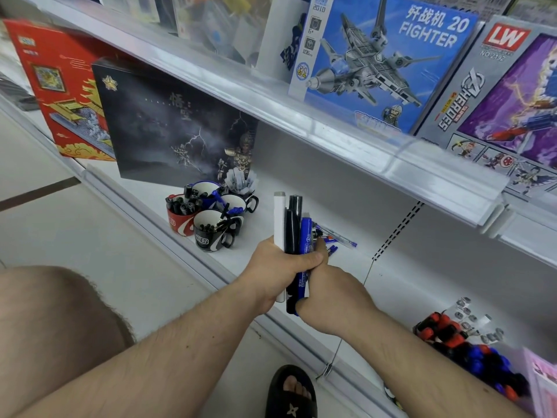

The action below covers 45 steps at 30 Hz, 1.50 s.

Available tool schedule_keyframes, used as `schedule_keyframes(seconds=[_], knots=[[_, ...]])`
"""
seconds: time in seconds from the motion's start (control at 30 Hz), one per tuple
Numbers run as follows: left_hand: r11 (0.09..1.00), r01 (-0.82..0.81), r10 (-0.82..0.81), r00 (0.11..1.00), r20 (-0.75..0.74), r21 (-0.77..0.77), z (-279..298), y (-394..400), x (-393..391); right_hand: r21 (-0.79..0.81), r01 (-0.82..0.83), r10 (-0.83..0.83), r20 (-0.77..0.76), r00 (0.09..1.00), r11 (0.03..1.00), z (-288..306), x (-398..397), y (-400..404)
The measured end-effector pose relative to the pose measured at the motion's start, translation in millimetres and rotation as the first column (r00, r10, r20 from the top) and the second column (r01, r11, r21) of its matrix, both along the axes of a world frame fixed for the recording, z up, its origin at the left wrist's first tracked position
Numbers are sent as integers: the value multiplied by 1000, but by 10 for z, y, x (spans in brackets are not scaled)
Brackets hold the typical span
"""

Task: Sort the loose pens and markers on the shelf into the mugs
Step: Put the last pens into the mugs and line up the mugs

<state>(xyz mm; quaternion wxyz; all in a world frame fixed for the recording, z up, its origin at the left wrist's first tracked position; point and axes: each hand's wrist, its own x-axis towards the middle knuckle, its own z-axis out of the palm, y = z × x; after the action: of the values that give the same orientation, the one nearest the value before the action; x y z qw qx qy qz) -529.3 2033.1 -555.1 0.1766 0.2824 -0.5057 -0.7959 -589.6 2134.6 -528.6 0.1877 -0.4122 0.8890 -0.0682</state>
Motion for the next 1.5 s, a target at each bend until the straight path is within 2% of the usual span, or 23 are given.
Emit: schedule_keyframes(seconds=[0.1, 0.23, 0.3, 0.33, 0.4, 0.43, 0.47, 0.5, 0.57, 0.67, 0.77, 0.9, 0.97, 1.07, 1.17, 1.33, 1.4, 1.5], knots=[[999, 10, -11, 1000, 20, 36, -8, -45, 27, -7, -76, 76, 69, 995, 997, 24, -10, -1], [987, 8, -6, 1000, -16, 163, -11, -105, 48, -17, -170, 169, -33, 985, 985, 158, -74, 33], [976, 44, -34, 998, -54, 215, -19, -109, 60, -109, -153, 150, -33, 988, 982, 223, -167, 52], [973, 76, -61, 995, -77, 218, -23, -111, 68, -211, -118, 120, -4, 993, 970, 253, -212, 51], [969, 160, -137, 982, -131, 188, -46, -119, 83, -464, 106, -15, 196, 981, 880, 290, -322, 13], [963, 205, -180, 972, -151, 174, -63, -133, 90, -524, 270, -84, 351, 933, 808, 299, -382, -11], [954, 251, -224, 960, -170, 162, -75, -148, 100, -520, 396, -111, 495, 862, 757, 311, -442, -31], [944, 297, -267, 945, -189, 147, -86, -163, 111, -484, 457, -103, 594, 798, 746, 306, -503, -48], [919, 378, -348, 912, -216, 116, -111, -195, 124, -407, 469, -44, 717, 696, 784, 277, -584, -76], [889, 451, -422, 876, -233, 83, -148, -231, 150, -344, 409, 32, 797, 603, 845, 197, -599, -155], [884, 465, -449, 874, -186, 54, -186, -287, 151, -315, 354, 51, 806, 589, 880, 135, -575, -269], [909, 417, -417, 908, -39, -1, -182, -323, 128, -294, 389, -11, 785, 619, 873, 74, -529, -367], [928, 372, -372, 927, 41, 9, -190, -428, 107, -328, 458, -70, 747, 661, 826, 54, -550, -397], [970, 241, -234, 956, 177, -21, -117, -774, 77, -426, 586, -156, 703, 694, 689, 31, -697, -456], [994, 100, -88, 977, 195, -52, 22, -1219, 52, -511, 610, -194, 649, 736, 606, 14, -889, -585], [984, 118, -80, 962, 259, -135, 257, -1791, -8, -642, 570, -163, 579, 799, 514, 8, -1032, -1017], [984, 113, -77, 969, 236, -141, 271, -2011, -61, -648, 604, -185, 595, 782, 465, -83, -1109, -1275], [986, 104, -72, 970, 231, -129, 179, -2224, -108, -543, 770, -226, 747, 625, 336, -242, -1236, -1570]])
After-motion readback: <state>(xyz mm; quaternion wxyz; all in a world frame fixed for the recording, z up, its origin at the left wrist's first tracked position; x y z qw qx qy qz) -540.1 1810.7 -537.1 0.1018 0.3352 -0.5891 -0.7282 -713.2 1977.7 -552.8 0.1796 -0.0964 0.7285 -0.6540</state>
